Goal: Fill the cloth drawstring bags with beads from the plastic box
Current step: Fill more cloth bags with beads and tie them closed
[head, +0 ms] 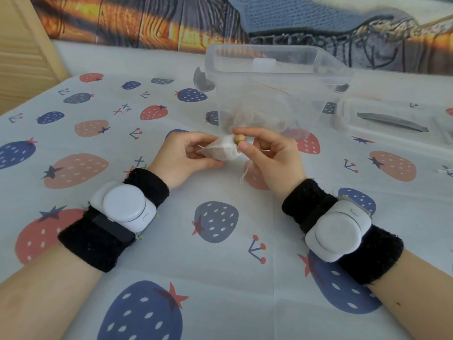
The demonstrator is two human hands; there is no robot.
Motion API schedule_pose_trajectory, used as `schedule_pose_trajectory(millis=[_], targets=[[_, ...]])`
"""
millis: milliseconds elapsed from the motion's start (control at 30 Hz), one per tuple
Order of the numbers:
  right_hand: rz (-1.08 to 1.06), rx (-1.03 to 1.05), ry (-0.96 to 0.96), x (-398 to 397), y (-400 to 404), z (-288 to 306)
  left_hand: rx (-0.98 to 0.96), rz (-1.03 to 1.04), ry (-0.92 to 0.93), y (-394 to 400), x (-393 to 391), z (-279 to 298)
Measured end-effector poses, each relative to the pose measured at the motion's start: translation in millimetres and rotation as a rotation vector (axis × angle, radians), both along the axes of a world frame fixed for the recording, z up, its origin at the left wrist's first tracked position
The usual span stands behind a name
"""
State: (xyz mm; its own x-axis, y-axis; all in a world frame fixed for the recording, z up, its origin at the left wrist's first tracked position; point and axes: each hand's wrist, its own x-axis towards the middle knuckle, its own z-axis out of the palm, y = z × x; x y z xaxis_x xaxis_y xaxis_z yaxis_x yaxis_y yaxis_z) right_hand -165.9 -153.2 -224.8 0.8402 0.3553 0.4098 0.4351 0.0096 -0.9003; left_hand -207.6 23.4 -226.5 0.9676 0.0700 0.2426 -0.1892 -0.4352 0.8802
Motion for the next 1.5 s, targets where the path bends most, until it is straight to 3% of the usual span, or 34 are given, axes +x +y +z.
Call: schedule_pose_trajectory(millis=[400, 933, 1500], targets=[[-0.093, 0.052, -0.068, -3.4, -2.2, 4.7, -0.05, 0.012, 0.017, 1.7, 0.1, -1.1], [-0.017, -0.101, 0.13, -6.6, -3.8, 3.8, 0.061, -0.016, -0.004, 2.8, 0.0, -4.8], [0.045, -0.127, 0.137, -8.6, -3.1, 5.2, 0.004, 0.015, -0.008, 4.3, 1.0, -5.3]])
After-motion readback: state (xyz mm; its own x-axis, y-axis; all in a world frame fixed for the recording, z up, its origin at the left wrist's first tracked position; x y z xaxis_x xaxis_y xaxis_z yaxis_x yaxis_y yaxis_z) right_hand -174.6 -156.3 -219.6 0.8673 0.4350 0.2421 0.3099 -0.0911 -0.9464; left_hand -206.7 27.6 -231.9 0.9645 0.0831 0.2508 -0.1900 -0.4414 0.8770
